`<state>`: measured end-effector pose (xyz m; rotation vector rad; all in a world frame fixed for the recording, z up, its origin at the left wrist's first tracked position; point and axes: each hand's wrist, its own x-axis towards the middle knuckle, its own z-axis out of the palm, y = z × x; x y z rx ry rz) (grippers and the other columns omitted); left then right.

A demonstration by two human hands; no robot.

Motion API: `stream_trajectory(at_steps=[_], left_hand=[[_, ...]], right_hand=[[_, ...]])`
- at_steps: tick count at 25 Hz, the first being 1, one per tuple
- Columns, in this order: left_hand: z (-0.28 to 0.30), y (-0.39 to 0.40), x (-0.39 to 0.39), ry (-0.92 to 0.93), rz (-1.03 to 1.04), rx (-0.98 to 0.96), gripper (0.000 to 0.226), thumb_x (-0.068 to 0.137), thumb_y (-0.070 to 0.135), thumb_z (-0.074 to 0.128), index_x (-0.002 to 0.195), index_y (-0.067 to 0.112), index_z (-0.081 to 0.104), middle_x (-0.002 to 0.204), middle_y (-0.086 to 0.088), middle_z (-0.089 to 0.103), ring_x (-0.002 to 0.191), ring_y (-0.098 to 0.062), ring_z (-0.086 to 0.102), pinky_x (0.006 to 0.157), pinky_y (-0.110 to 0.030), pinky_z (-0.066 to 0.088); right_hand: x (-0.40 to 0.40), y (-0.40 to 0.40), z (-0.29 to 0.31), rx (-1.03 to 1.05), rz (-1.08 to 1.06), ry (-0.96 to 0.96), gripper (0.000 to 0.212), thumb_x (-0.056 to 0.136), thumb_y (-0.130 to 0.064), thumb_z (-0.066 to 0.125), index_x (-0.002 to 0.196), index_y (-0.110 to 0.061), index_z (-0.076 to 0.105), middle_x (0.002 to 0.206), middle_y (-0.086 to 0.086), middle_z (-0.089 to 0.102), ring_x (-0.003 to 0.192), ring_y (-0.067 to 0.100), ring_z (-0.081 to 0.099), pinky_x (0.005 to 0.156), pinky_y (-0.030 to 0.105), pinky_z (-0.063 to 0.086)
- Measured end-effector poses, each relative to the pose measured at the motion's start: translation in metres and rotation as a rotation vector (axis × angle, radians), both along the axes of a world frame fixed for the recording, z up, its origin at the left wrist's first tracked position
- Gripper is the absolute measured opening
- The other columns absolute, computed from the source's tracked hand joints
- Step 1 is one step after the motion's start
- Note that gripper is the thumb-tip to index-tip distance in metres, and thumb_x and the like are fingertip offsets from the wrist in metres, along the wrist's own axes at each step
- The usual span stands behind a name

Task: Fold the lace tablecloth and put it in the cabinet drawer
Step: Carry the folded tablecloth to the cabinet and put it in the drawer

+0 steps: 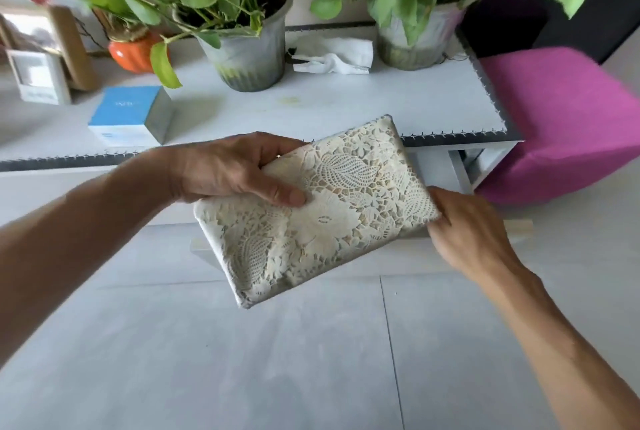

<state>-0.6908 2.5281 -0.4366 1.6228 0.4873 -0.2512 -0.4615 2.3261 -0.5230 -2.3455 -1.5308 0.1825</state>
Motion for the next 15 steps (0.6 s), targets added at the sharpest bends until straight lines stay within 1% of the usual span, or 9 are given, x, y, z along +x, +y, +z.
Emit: stream_trajectory(at_steps=[1,2,4,6,7,8,11,13,15], left_hand=[[0.002,0.005,0.004,0.016,-0.023,-0.013,0.043,0.078,0.010,0.072,0.120,0.011,0.061,0.114,-0.019,0.071,0.097,-0.040,0.070,0.075,-0.041,0.060],[0.003,0.010,0.007,0.030,-0.043,-0.030,0.044,0.079,0.010,0.072,0.121,0.010,0.061,0.115,-0.020,0.070,0.098,-0.040,0.070,0.076,-0.042,0.060],[-0.001,0.017,0.012,0.060,-0.088,-0.062,0.042,0.082,0.010,0.071,0.122,0.011,0.060,0.117,-0.019,0.069,0.101,-0.039,0.069,0.078,-0.043,0.060],[-0.011,0.017,0.021,0.079,-0.135,-0.069,0.040,0.085,0.010,0.069,0.124,0.015,0.060,0.121,-0.016,0.069,0.105,-0.037,0.068,0.083,-0.045,0.059],[-0.016,0.015,0.026,0.076,-0.143,-0.072,0.040,0.086,0.010,0.069,0.124,0.016,0.059,0.122,-0.014,0.068,0.108,-0.036,0.067,0.086,-0.045,0.058],[-0.023,0.013,0.031,0.070,-0.145,-0.077,0.040,0.086,0.010,0.069,0.124,0.016,0.059,0.122,-0.012,0.069,0.108,-0.034,0.067,0.088,-0.043,0.057],[-0.045,0.005,0.038,0.078,-0.127,-0.006,0.036,0.086,0.017,0.071,0.121,0.018,0.061,0.117,-0.005,0.071,0.107,-0.025,0.068,0.090,-0.036,0.056],[-0.064,0.001,0.033,0.116,-0.058,0.134,0.035,0.081,0.031,0.075,0.112,0.019,0.065,0.108,0.002,0.074,0.102,-0.018,0.069,0.094,-0.036,0.052],[-0.086,0.000,0.017,0.195,0.011,0.221,0.038,0.074,0.033,0.081,0.105,0.018,0.066,0.101,0.005,0.075,0.098,-0.015,0.069,0.096,-0.037,0.050]], right_hand=[[0.003,-0.009,0.001,-0.019,-0.021,0.126,0.044,0.091,-0.041,0.026,0.095,-0.018,0.064,0.085,0.008,0.074,0.082,0.034,0.066,0.067,0.038,0.047],[0.008,-0.016,0.002,-0.022,-0.078,0.366,0.045,0.094,-0.047,0.029,0.096,-0.019,0.065,0.083,0.005,0.076,0.078,0.028,0.068,0.069,0.038,0.049],[0.017,-0.018,0.002,0.052,-0.182,0.970,0.043,0.092,-0.060,0.044,0.110,-0.027,0.065,0.093,-0.004,0.077,0.074,0.019,0.071,0.074,0.041,0.055],[0.026,-0.011,0.000,0.131,-0.112,1.248,0.060,0.082,-0.066,0.050,0.128,-0.027,0.059,0.123,-0.008,0.069,0.110,0.017,0.065,0.099,0.046,0.049],[0.026,-0.004,0.001,0.148,-0.009,1.369,0.066,0.081,-0.065,0.052,0.133,-0.024,0.055,0.135,-0.003,0.061,0.123,0.018,0.056,0.106,0.044,0.042],[0.025,0.004,0.004,0.124,0.087,1.490,0.069,0.080,-0.064,0.056,0.134,-0.021,0.055,0.138,0.004,0.058,0.126,0.020,0.054,0.104,0.040,0.042],[0.025,0.018,0.004,-0.063,0.125,1.460,0.058,0.071,-0.055,0.074,0.117,-0.021,0.069,0.124,0.008,0.068,0.115,0.025,0.064,0.093,0.038,0.052],[0.026,0.014,-0.010,-0.064,0.003,1.416,0.039,0.074,-0.037,0.075,0.107,-0.016,0.074,0.115,0.009,0.073,0.109,0.027,0.068,0.095,0.043,0.050],[0.022,0.008,-0.024,-0.015,-0.168,1.440,0.039,0.074,-0.029,0.072,0.107,-0.010,0.072,0.109,0.010,0.075,0.105,0.027,0.070,0.090,0.042,0.053]])
